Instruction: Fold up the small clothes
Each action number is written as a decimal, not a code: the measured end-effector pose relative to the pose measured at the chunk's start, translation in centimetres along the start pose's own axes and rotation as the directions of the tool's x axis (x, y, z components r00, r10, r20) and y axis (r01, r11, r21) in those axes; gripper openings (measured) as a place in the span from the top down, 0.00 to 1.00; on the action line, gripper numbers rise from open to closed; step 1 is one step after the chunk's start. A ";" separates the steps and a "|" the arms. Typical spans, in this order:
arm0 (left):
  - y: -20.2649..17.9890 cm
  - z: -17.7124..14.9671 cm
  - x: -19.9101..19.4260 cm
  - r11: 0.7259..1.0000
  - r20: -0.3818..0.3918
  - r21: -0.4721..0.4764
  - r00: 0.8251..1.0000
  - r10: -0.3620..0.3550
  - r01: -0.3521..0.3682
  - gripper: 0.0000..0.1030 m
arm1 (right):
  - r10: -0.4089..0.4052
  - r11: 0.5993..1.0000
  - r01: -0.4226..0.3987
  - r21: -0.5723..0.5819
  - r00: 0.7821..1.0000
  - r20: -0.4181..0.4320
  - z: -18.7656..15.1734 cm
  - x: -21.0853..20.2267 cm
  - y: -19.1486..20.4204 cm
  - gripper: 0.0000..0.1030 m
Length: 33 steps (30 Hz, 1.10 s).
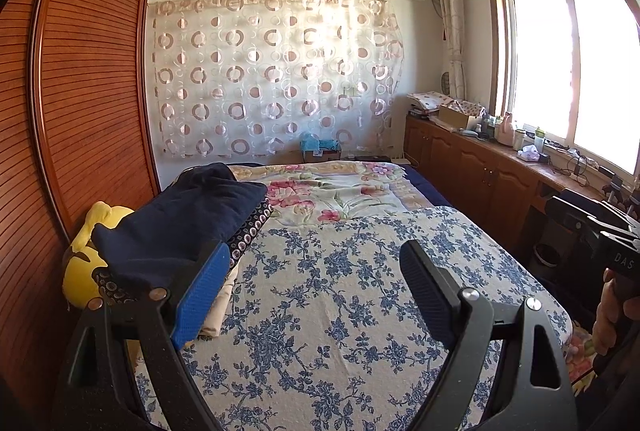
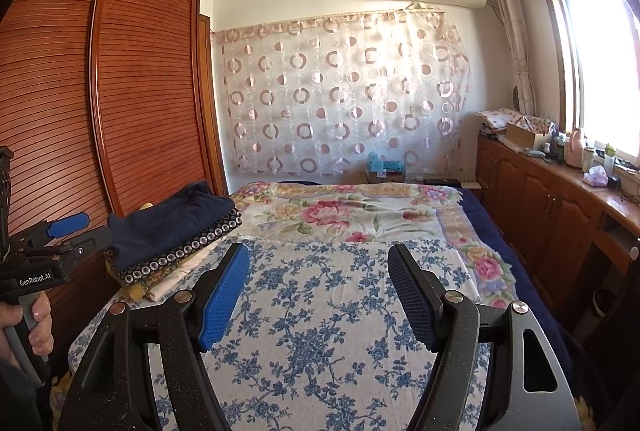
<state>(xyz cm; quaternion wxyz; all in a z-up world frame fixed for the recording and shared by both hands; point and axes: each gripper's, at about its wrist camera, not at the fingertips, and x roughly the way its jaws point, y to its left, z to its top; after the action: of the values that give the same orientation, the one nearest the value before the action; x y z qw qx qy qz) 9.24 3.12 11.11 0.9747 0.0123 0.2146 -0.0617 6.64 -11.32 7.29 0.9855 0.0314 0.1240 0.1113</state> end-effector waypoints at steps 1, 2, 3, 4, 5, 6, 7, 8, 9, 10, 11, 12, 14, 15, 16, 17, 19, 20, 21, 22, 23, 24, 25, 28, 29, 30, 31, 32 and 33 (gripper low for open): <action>-0.1 0.0 -0.1 1.000 0.000 0.000 1.000 0.000 0.000 0.15 | 0.000 1.000 0.000 0.000 1.000 0.000 0.0 0.0 -0.1 0.28; -0.1 0.0 -0.1 1.000 0.000 0.000 1.000 0.000 0.000 0.15 | 0.001 1.000 -0.001 0.000 1.000 -0.001 0.0 0.0 0.0 0.28; 0.0 0.0 0.0 1.000 0.000 -0.001 1.000 0.000 0.000 0.15 | 0.000 1.000 0.000 -0.001 1.000 0.000 -0.1 0.0 -0.1 0.28; 0.0 0.0 0.0 1.000 0.000 0.000 1.000 -0.001 0.001 0.15 | 0.000 1.000 0.000 -0.001 1.000 0.000 0.0 -0.1 -0.2 0.28; -0.1 0.0 0.0 1.000 0.000 0.000 1.000 -0.001 0.001 0.15 | 0.001 1.000 -0.001 -0.002 1.000 0.001 0.0 -0.1 -0.3 0.28; -0.1 0.0 -0.1 1.000 -0.001 0.001 1.000 0.000 0.000 0.15 | 0.002 1.000 -0.002 -0.003 1.000 0.001 0.0 -0.2 -0.4 0.28; -0.1 0.0 0.0 1.000 -0.001 0.000 1.000 0.001 -0.001 0.15 | 0.003 1.000 -0.003 -0.004 1.000 0.002 0.0 -0.2 -0.5 0.28; -0.1 0.0 -0.1 1.000 0.000 0.000 1.000 0.001 -0.001 0.15 | 0.003 1.000 -0.003 -0.004 1.000 0.002 0.0 -0.2 -0.6 0.28; -0.1 0.0 -0.1 1.000 0.000 0.000 1.000 0.000 0.000 0.15 | 0.004 1.000 -0.004 -0.004 1.000 0.003 0.0 -0.3 -0.8 0.28; -0.1 0.0 0.0 1.000 0.000 -0.001 1.000 0.001 -0.001 0.15 | 0.004 1.000 -0.004 -0.003 1.000 0.003 0.0 -0.3 -0.9 0.28; -0.2 0.0 -0.1 1.000 0.000 -0.001 1.000 0.001 -0.001 0.15 | 0.006 1.000 -0.006 -0.004 1.000 0.002 -0.1 -0.3 -0.9 0.28; -0.1 0.0 -0.1 1.000 0.000 -0.001 1.000 0.001 -0.001 0.15 | 0.007 1.000 -0.007 -0.005 1.000 0.003 -0.1 -0.4 -0.9 0.28; -0.1 0.0 -0.1 1.000 0.000 -0.002 1.000 0.000 0.000 0.15 | 0.005 1.000 -0.005 -0.002 1.000 0.003 -0.1 -0.3 -0.9 0.28; -0.1 0.0 -0.1 1.000 0.000 -0.001 1.000 0.000 0.000 0.15 | 0.004 1.000 -0.004 -0.002 1.000 0.003 -0.1 -0.3 -0.9 0.28; -0.1 0.0 0.0 1.000 0.000 -0.001 1.000 0.001 -0.001 0.15 | 0.004 1.000 -0.004 -0.002 1.000 0.003 -0.1 -0.3 -0.9 0.28; -0.1 0.0 -0.1 1.000 0.000 -0.001 1.000 0.000 0.000 0.15 | 0.005 1.000 -0.005 -0.002 1.000 0.003 -0.1 -0.3 -0.9 0.28; -0.1 0.0 -0.1 1.000 0.000 -0.001 1.000 0.000 0.000 0.15 | 0.004 1.000 -0.004 -0.002 1.000 0.004 -0.1 -0.3 -1.0 0.28; -0.1 0.0 -0.1 1.000 0.000 -0.001 1.000 0.001 -0.001 0.15 | 0.005 1.000 -0.005 -0.002 1.000 0.003 -0.1 -0.4 -1.0 0.28; -0.1 0.0 -0.1 1.000 0.000 -0.001 1.000 0.001 -0.001 0.15 | 0.006 1.000 -0.006 -0.003 1.000 0.004 -0.2 -0.4 -1.0 0.28; -0.1 0.0 -0.1 1.000 0.000 -0.002 1.000 0.000 0.000 0.15 | 0.007 1.000 -0.007 -0.003 1.000 0.004 -0.2 -0.4 -0.9 0.28; -0.1 0.0 -0.1 1.000 0.000 -0.002 1.000 0.000 0.000 0.15 | 0.007 1.000 -0.007 -0.004 1.000 0.005 -0.2 -0.4 -1.0 0.28; -0.1 0.0 -0.1 1.000 0.000 -0.001 1.000 0.001 -0.001 0.15 | 0.007 1.000 -0.007 -0.004 1.000 0.005 -0.2 -0.4 -1.0 0.28; -0.1 0.0 -0.1 1.000 -0.001 -0.001 1.000 0.001 -0.001 0.15 | 0.009 1.000 -0.009 -0.004 1.000 0.006 -0.2 -0.4 -1.0 0.28; -0.1 0.0 -0.1 1.000 0.000 -0.001 1.000 0.000 0.000 0.15 | 0.009 1.000 -0.009 -0.004 1.000 0.008 -0.2 -0.5 -1.2 0.28; -0.1 0.0 -0.1 1.000 0.000 -0.001 1.000 0.000 0.000 0.15 | 0.010 1.000 -0.010 -0.004 1.000 0.008 -0.2 -0.5 -1.2 0.28; -0.1 0.0 -0.1 1.000 0.000 -0.001 1.000 0.000 0.000 0.15 | 0.010 1.000 -0.010 -0.004 1.000 0.008 -0.2 -0.4 -1.3 0.28; -0.1 0.0 -0.1 1.000 0.000 -0.001 1.000 0.000 0.000 0.15 | 0.010 1.000 -0.009 -0.005 1.000 0.007 -0.2 -0.4 -1.3 0.28; -0.1 0.0 -0.1 1.000 0.000 -0.001 1.000 -0.001 0.001 0.15 | 0.011 1.000 -0.011 -0.005 1.000 0.007 -0.3 -0.5 -1.3 0.28; -0.1 0.0 -0.1 1.000 0.000 -0.002 1.000 -0.001 0.001 0.15 | 0.011 1.000 -0.011 -0.005 1.000 0.007 -0.3 -0.5 -1.3 0.28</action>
<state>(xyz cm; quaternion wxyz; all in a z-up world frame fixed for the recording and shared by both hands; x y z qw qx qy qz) 9.13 3.00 11.16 0.9746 0.0114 0.2147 -0.0622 6.40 -12.68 7.03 0.9854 0.0302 0.1201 0.1170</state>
